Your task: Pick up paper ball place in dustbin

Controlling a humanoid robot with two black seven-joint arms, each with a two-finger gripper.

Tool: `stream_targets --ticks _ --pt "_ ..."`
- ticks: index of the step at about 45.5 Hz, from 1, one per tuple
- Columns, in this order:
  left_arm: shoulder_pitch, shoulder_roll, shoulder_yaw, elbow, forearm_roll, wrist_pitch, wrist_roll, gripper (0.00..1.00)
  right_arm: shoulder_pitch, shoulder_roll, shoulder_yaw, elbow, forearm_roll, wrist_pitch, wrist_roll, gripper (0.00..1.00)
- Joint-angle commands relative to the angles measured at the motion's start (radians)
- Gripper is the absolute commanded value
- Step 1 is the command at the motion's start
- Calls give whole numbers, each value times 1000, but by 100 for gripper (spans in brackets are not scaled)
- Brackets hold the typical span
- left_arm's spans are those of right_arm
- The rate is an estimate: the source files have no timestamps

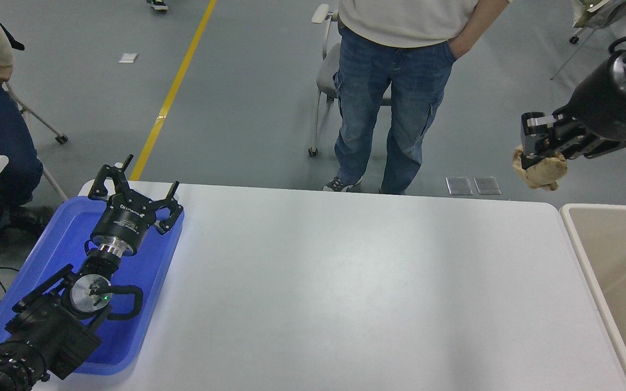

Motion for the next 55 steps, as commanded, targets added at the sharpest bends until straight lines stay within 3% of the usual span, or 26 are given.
stream_targets --ticks 1,14,33,55 --pt "1 0 0 0 0 0 0 100 99 -56 -173 6 2 21 1 0" --pt "1 0 0 0 0 2 0 100 172 -136 -531 0 -5 21 3 0" --pt "1 0 0 0 0 2 0 100 48 -380 -602 -153 -19 4 3 0" --pt "1 0 0 0 0 2 0 100 -966 -423 161 -603 -16 -319 10 0"
